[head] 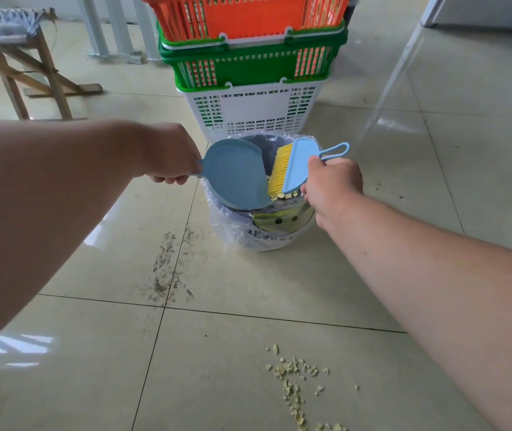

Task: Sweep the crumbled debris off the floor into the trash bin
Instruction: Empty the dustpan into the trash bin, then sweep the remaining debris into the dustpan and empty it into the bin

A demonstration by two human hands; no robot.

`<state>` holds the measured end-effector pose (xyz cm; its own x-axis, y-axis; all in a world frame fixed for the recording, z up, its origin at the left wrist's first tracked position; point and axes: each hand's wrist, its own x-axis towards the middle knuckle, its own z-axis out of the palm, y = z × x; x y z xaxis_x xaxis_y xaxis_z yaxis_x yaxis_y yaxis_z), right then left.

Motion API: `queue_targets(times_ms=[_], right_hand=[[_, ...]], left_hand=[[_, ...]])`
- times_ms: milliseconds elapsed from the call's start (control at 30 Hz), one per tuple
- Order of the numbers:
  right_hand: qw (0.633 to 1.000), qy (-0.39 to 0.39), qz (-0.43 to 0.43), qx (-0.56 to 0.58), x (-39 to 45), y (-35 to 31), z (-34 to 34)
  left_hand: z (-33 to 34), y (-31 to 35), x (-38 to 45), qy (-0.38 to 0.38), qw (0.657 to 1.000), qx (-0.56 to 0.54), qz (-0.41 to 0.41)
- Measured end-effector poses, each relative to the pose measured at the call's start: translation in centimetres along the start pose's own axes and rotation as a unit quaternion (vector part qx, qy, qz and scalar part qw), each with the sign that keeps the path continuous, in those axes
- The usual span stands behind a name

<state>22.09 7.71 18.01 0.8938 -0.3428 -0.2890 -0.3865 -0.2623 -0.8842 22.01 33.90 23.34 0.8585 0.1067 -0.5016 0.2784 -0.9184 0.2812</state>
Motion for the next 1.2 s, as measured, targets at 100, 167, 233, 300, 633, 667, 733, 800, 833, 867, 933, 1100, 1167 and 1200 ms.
queue_targets(times_ms=[100,167,233,300,633,667,733,800,833,867,933,1100,1167,1200], right_hand=[[1.0,-0.009,-0.006,0.007,-0.3,-0.4,0.0],[1.0,-0.02,-0.007,0.012,-0.8,-0.6,-0.3],[0.999,-0.029,-0.007,0.024,-1.4,-0.9,-0.7],[0.999,-0.037,-0.009,0.037,-2.3,-1.2,-1.4],[0.996,-0.069,-0.031,0.045,-10.2,-2.3,-8.0],[0.996,-0.072,-0.033,0.041,-11.3,-2.3,-8.9],[0.996,-0.077,-0.023,0.041,-13.6,-2.4,-10.6],[0.994,-0.095,-0.002,0.057,-16.0,-2.1,-12.2],[0.992,-0.107,0.01,0.064,-17.2,-1.8,-12.9],[0.991,-0.115,0.021,0.069,-18.4,-1.2,-13.6],[0.99,-0.118,0.042,0.072,-20.5,0.7,-14.6],[0.983,-0.115,0.119,0.074,-24.6,7.4,-16.0],[0.979,-0.124,0.146,0.071,-25.5,10.2,-16.2],[0.976,-0.128,0.16,0.071,-25.9,11.5,-16.3]], left_hand=[[0.2,-0.2,-0.3,0.001,1.0,-0.015,-0.001],[0.2,-0.3,-0.9,0.005,1.0,-0.03,-0.002],[0.1,-0.2,-1.8,0.011,0.999,-0.049,-0.003],[0.3,0.1,-2.8,0.02,0.997,-0.074,0.002],[2.2,-0.5,-13.0,0.057,0.984,-0.17,0.003],[2.5,-0.5,-14.8,0.056,0.982,-0.181,0.004],[3.4,-0.1,-18.7,0.052,0.977,-0.204,0.003],[5.1,0.3,-22.7,0.051,0.969,-0.241,-0.003],[6.3,0.5,-24.7,0.049,0.964,-0.261,-0.004],[7.6,0.7,-26.5,0.047,0.959,-0.28,-0.005],[10.4,0.7,-29.3,0.037,0.949,-0.313,-0.015],[17.1,-0.8,-33.3,0.032,0.936,-0.348,-0.049],[19.6,-1.3,-34.0,0.031,0.934,-0.348,-0.073],[20.8,-1.4,-34.1,0.027,0.933,-0.349,-0.086]])
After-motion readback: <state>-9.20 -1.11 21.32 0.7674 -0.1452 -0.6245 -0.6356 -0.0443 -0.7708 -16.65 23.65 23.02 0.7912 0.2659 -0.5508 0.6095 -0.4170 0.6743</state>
